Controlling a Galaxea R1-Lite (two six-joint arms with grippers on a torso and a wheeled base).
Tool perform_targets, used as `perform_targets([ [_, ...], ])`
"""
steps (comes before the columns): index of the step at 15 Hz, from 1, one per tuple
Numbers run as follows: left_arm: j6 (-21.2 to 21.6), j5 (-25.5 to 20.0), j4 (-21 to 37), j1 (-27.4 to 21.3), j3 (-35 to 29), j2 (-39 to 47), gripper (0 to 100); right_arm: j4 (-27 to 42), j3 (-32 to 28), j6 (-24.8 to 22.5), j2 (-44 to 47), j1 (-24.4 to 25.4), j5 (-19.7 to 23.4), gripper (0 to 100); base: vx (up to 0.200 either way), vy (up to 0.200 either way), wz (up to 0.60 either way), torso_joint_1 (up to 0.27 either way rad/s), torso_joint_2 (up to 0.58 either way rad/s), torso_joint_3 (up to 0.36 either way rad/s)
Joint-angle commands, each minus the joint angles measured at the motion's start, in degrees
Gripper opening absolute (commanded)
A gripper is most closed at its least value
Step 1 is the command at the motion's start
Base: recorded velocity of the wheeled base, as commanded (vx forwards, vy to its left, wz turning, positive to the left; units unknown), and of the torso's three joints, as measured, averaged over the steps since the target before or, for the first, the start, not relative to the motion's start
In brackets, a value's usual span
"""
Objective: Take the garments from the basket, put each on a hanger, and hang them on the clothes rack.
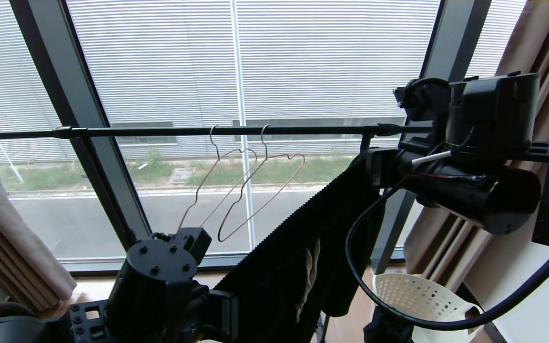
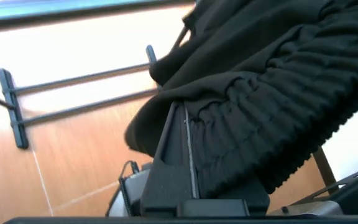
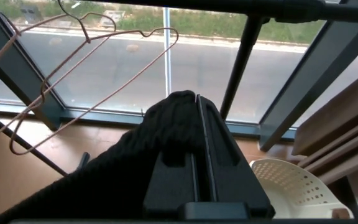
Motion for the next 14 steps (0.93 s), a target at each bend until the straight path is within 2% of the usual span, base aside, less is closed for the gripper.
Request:
perform_targets([
  [1, 2.5, 0.0, -1.7, 0.9, 2.7, -4.4, 0, 0.1, 3.5, -1.5, -3.2, -0.1, -0.1, 0, 0.000, 0.000, 0.00, 0.000, 0.00, 0.000],
  [2, 6.1, 0.0, -3.0, 2.6, 3.8, -5.4, 0, 0.0, 6.1, -4.0, -5.2, 0.0, 0.1, 0, 0.000, 0.000, 0.00, 0.000, 0.00, 0.000],
  [5, 9.5, -0.1, -4.1, 6.1, 2.6, -5.7, 0, -0.9, 12.0, -4.1, -6.0, 0.0, 1.2, 0, 0.000, 0.000, 0.00, 0.000, 0.00, 0.000],
  [8, 11.9, -0.3, -3.8, 8.2, 0.5, -5.8, 0, -1.0, 11.8, -4.0, -4.0, 0.0, 3.7, 0, 0.000, 0.000, 0.00, 0.000, 0.00, 0.000],
  [10, 15.0, -0.2, -3.2, 10.9, -0.4, -5.8, 0, -0.7, 12.3, -4.1, -4.0, 0.0, 7.4, 0, 0.000, 0.000, 0.00, 0.000, 0.00, 0.000],
  [14, 15.1, -0.7, 2.8, 13.0, -6.3, -5.2, 0, -0.4, 15.0, -5.6, -4.9, -0.2, 11.1, 0, 0.000, 0.000, 0.00, 0.000, 0.00, 0.000],
])
